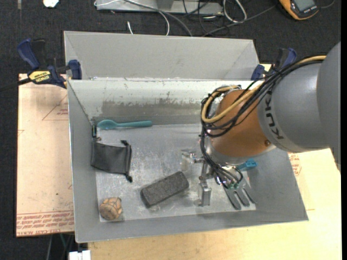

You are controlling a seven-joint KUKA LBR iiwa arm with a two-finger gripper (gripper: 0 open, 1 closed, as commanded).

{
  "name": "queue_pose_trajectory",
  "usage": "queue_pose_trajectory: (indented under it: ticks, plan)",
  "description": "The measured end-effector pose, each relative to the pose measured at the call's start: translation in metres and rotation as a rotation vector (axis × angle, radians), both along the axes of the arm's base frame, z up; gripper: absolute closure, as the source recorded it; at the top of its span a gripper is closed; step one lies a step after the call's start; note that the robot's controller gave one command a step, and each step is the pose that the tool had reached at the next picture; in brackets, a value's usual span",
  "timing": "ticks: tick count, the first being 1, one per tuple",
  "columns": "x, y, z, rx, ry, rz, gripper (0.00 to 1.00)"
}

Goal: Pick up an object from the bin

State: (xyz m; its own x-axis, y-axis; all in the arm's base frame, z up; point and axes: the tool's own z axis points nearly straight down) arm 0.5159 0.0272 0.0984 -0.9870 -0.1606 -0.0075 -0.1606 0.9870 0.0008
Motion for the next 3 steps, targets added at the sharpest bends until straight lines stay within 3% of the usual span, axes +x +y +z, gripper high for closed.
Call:
queue_pose_trajectory:
  ticks: [1, 2, 3]
  plan:
    - [-0.015, 0.025, -0.031, -0.001, -0.002, 0.013, 0.0]
    - [-0.007, 0.048, -0.029, -0.002, -0.004, 0.081, 0.0]
    - [-0.014, 0.083, -0.029, -0.001, -0.002, -0.08, 1.0]
